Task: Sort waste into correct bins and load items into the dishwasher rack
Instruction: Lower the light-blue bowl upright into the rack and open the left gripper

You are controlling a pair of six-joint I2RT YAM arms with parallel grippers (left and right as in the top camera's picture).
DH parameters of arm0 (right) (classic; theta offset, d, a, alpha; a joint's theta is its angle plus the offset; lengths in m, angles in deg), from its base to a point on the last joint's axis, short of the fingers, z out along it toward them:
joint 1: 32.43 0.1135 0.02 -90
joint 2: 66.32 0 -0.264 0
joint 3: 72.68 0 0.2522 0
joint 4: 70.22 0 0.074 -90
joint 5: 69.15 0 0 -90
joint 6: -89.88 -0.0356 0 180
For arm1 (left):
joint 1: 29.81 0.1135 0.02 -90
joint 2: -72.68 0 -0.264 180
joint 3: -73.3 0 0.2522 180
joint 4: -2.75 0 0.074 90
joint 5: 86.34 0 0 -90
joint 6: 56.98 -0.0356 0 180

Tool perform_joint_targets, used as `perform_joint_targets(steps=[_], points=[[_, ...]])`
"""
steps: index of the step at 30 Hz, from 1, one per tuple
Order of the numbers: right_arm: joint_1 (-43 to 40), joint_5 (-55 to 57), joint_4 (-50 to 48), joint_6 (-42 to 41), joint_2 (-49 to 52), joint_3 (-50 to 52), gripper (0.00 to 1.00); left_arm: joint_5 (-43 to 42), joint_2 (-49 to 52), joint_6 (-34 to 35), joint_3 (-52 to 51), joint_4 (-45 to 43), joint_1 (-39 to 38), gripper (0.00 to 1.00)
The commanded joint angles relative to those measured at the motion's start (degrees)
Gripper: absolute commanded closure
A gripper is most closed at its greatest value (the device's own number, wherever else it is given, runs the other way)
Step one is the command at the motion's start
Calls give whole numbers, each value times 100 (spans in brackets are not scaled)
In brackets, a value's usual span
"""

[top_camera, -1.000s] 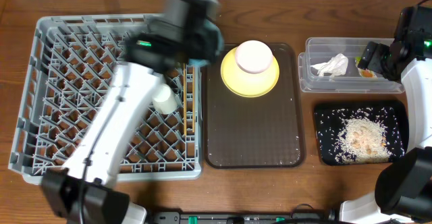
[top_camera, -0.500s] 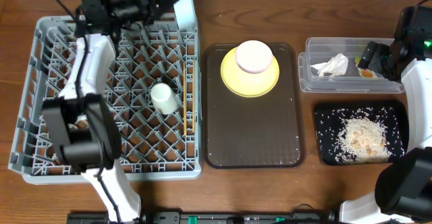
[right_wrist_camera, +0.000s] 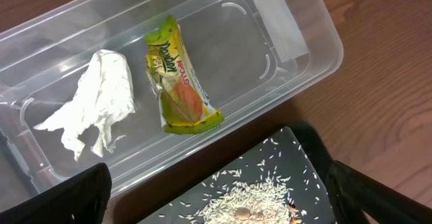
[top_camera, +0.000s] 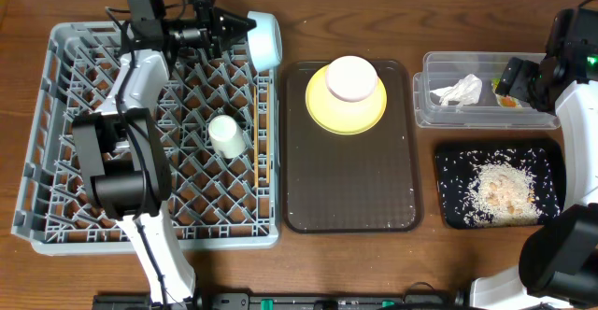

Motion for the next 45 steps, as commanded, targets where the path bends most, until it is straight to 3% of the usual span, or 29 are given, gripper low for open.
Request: perform_joint_targets(steps=[1,21,28,45], points=[[-35,79,7,61,-114,-103,1,39,-31,4,-42,-4,201,94],[-35,79,9,63,-114,-103,1,470,-28,-20,-706,13,494,90],[-35,79,9,61,-114,-103,1,1110,-28,-15,-776,20,487,91],[-35,79,7,63,-114,-103,1,1130,-31,-354,-776,337,304,89]])
